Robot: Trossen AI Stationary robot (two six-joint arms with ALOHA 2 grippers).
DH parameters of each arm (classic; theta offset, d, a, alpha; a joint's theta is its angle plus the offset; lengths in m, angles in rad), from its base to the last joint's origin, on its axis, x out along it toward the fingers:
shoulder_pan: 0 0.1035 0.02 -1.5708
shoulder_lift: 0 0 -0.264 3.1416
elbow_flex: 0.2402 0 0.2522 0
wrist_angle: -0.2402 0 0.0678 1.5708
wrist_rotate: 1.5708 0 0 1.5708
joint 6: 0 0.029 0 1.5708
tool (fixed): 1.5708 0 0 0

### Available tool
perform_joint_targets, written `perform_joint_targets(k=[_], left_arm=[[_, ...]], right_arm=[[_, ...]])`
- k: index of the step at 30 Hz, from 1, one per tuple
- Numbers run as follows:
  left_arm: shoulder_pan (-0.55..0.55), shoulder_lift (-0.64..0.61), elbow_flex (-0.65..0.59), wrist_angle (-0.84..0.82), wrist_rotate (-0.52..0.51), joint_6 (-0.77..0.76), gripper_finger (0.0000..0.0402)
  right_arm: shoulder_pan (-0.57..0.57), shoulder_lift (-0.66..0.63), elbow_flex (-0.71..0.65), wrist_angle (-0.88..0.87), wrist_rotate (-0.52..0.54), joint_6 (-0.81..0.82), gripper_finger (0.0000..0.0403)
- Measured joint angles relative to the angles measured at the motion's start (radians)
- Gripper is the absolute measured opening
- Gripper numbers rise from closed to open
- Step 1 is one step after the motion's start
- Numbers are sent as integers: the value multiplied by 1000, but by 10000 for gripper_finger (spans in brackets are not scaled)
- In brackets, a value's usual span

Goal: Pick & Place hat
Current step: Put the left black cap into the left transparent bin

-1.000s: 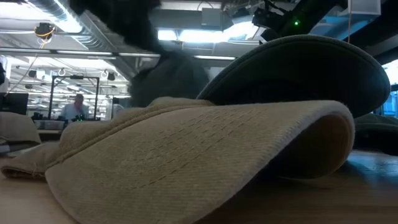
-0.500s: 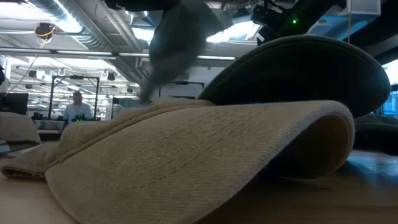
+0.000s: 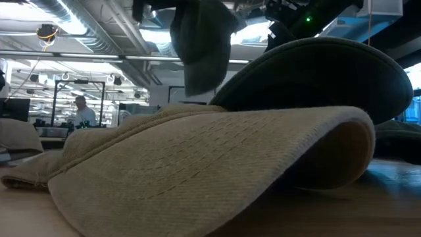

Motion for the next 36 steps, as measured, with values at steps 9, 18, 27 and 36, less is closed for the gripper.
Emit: perform_joint_targets(k=[9,18,27,36], left_arm=[[215,0,59,-1,143,242,33],[473,56,60,112,382,215,32],[643,246,75,240,677,158,31],[680,477,175,253,762,225,31]], right_arm=[[0,0,0,13,0,0,209],[0,0,0,21,2,0,209],[0,0,0,21,2,3,209],[0,0,0,20,2,27,209]])
